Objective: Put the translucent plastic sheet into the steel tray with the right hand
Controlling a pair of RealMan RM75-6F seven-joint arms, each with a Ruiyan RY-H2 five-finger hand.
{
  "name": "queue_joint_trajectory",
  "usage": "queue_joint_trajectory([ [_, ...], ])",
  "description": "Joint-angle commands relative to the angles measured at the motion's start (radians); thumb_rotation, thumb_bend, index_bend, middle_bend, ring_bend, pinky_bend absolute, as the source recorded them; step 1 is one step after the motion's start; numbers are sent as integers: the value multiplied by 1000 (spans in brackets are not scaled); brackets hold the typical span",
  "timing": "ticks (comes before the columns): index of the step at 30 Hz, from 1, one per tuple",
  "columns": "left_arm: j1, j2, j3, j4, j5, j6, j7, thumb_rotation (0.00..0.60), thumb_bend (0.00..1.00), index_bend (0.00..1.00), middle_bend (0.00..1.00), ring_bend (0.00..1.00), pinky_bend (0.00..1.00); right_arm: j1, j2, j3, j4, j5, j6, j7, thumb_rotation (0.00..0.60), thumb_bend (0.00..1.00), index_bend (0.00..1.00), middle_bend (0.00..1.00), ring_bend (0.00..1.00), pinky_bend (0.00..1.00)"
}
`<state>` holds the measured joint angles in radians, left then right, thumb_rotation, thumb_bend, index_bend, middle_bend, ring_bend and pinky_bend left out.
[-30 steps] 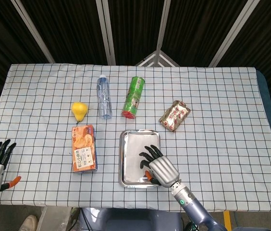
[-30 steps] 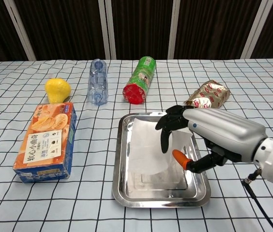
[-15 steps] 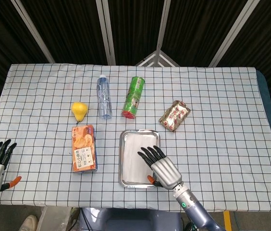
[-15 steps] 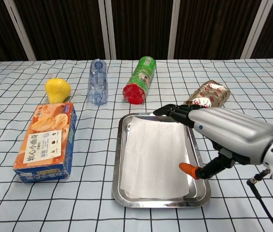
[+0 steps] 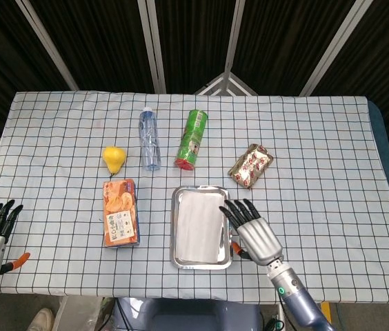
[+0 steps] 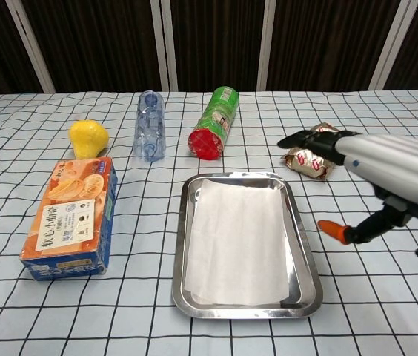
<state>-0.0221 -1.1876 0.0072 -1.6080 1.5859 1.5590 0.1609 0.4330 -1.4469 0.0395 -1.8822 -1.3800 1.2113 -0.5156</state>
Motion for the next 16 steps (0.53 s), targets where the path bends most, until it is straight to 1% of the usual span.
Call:
queue_joint_trajectory([
  [1,1,1,0,-1,2,3,-1,600,65,0,0,0,0,-48,89,-11,-28,-22,73,9,600,420,0,31,0,0],
  [6,3,2,2,-2,6,6,0,600,65,0,0,0,0,-134,207,-46,-25,-65,183,82,600,420,0,16,0,0],
  [8,3,1,2,-3,7,8,2,600,65,0,0,0,0,-176,247,-65,-10,-75,230,125,600,420,0,6,0,0],
  [10,5,1,4,-3,9,10,4,600,65,0,0,0,0,-224,280,-82,28,-85,283,186,600,420,0,0,0,0],
  [14,6,-1,4,-3,11,13,6,600,65,0,0,0,0,-289,292,-85,115,-89,364,294,600,420,0,0,0,0],
  [16,7,-3,4,-3,12,15,6,600,65,0,0,0,0,-311,293,-80,137,-77,382,341,600,421,0,0,0,0],
])
